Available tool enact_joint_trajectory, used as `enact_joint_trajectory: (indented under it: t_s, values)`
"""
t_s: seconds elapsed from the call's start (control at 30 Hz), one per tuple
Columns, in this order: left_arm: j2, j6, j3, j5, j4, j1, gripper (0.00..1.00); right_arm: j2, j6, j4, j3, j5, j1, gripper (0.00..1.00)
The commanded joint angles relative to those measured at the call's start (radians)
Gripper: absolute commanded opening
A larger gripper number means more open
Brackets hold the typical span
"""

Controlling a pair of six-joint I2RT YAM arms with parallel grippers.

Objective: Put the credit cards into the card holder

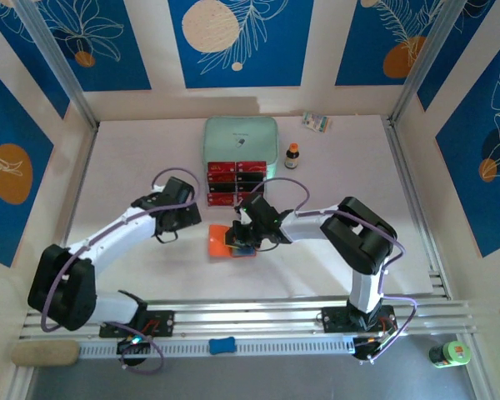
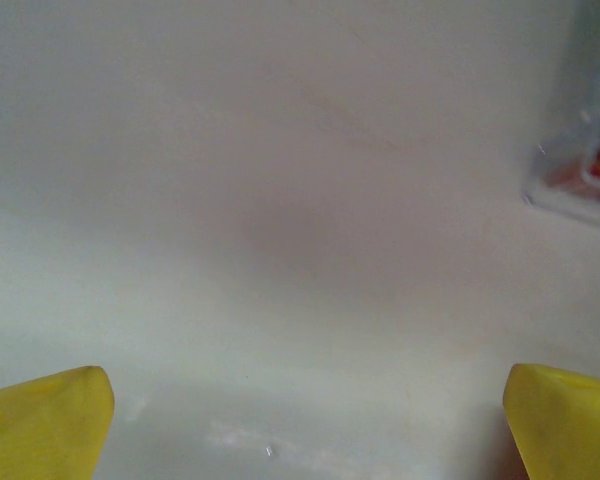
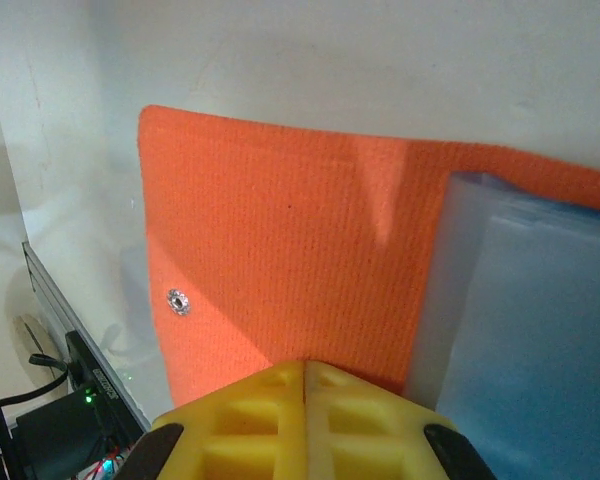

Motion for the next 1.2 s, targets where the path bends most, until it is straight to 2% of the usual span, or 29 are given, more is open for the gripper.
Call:
enact_joint_trajectory:
  t_s: [0.0, 0.23, 0.53, 0.83, 1.17]
  values:
    - [0.078, 0.066, 0.06, 0.072, 0.033, 0.059, 1.0, 0.018, 0.024, 0.025, -0.021, 0.011, 0.01, 0.0]
    - [0.278, 0.099, 0.2, 0.059, 0.049, 0.133, 1.0, 0.022, 0.03, 0.034, -0.035, 0.022, 0.011, 0.0]
    - [0.475, 0.143, 0.356, 0.034, 0.03, 0.155, 1.0, 0.034, 0.032, 0.042, -0.033, 0.016, 0.013, 0.0]
    - [0.511, 0.164, 0.385, 0.121, 0.094, 0.149, 1.0, 0.05, 0.027, 0.047, -0.022, 0.008, 0.024, 0.0]
    - [0.565, 0.156, 0.447, 0.158, 0.103, 0.081, 1.0, 0.058, 0.026, 0.051, -0.018, 0.007, 0.03, 0.0]
